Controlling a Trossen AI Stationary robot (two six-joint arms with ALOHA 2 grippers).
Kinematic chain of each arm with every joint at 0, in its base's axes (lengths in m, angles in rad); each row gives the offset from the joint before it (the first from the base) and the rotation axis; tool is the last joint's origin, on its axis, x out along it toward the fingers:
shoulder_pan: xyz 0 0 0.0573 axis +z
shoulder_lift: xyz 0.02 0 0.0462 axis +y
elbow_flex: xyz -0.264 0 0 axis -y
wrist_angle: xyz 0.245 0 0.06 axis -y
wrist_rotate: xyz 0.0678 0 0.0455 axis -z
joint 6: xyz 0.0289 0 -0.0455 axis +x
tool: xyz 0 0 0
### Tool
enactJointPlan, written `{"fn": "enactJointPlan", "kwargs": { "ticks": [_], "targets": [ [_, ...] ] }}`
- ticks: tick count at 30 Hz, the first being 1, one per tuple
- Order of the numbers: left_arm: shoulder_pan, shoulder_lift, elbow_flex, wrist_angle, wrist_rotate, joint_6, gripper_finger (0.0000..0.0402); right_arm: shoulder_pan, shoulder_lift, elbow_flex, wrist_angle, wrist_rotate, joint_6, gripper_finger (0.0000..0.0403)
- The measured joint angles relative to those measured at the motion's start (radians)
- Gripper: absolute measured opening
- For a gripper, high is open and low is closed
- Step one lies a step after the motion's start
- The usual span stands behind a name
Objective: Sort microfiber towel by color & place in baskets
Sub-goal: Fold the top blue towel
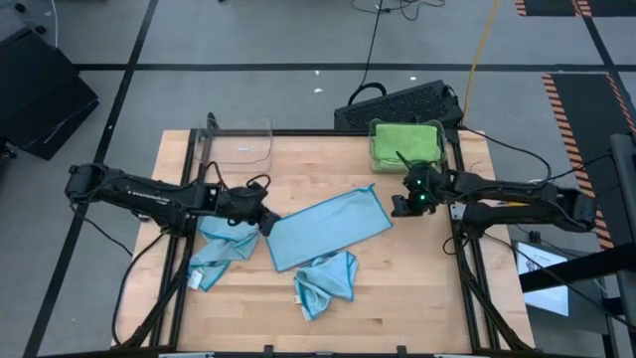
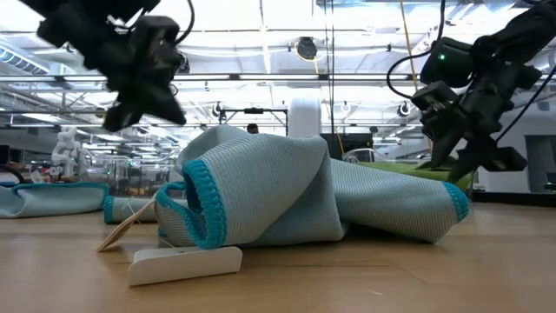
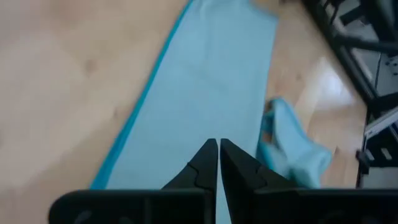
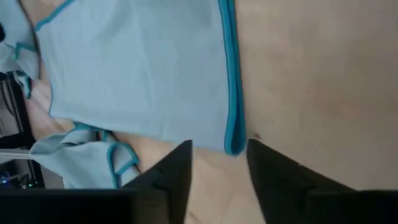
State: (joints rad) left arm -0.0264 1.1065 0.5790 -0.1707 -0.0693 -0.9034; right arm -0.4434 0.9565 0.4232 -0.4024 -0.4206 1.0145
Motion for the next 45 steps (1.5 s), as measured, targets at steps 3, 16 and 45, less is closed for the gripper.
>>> {"fn": "enactJointPlan", "kwargs": {
  "ticks": [3, 16, 45],
  "targets": [
    [0.038, 0.007, 0.059, -0.014, -0.009, 0.085, 0.0019, 0.034, 0.011, -0.005, 0.001, -0.001, 0.084, 0.0196],
    [0.269, 0.006, 0.162, -0.022, 0.191, 0.424, 0.0019, 0.153, 0.032, -0.194, 0.323, 0.025, 0.49, 0.0264],
    [0.426, 0.537, 0.801, -0.257, 0.383, 0.783, 0.0082, 0.27, 0.215, -0.227, 0.53, 0.342, 0.689, 0.0136]
  ]
}}
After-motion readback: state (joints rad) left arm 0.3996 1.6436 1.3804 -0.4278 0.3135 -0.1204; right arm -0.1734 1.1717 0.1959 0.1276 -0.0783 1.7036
